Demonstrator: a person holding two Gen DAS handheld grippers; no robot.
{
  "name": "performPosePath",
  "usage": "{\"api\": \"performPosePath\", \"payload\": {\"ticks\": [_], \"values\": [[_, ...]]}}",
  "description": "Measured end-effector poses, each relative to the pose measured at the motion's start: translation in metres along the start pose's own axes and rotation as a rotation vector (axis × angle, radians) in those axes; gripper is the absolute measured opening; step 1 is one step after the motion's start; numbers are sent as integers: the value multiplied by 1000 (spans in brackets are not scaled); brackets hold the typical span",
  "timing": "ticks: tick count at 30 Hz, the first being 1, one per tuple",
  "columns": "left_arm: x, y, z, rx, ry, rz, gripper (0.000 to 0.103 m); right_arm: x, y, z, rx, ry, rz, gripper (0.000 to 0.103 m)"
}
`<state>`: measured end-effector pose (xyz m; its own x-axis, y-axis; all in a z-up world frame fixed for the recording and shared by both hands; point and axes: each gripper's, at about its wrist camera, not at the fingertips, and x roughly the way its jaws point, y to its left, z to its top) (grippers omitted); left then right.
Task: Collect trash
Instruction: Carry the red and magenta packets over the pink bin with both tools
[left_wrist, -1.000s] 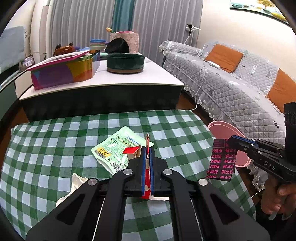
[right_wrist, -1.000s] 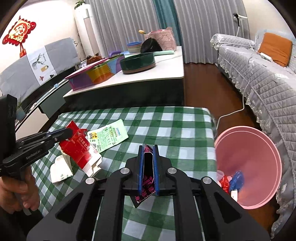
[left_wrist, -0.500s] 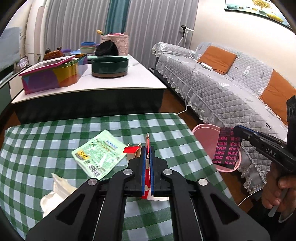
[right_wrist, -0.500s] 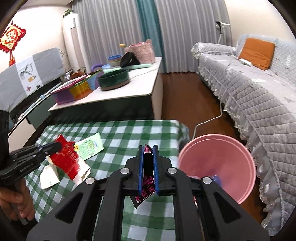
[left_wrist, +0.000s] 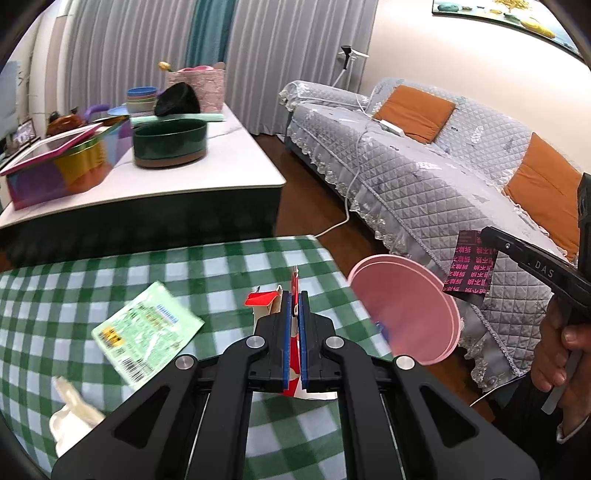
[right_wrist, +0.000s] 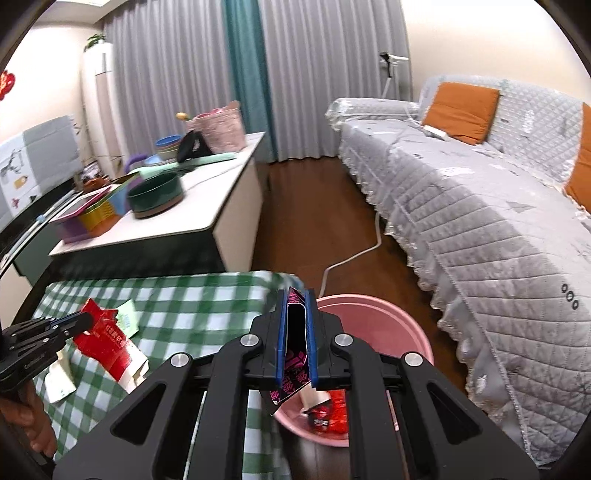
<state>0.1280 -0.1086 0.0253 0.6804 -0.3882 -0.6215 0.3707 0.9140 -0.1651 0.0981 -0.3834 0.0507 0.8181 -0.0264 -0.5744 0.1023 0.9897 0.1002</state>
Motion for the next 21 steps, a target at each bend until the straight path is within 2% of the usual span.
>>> {"api": "performPosePath", "payload": {"ticks": [7, 21], "values": [[25, -35, 22, 43, -1, -45, 3, 6, -30, 10, 17, 0, -68, 10], [82, -103, 44, 117, 27, -147, 3, 24, -63, 16, 91, 19, -93, 10]]}}
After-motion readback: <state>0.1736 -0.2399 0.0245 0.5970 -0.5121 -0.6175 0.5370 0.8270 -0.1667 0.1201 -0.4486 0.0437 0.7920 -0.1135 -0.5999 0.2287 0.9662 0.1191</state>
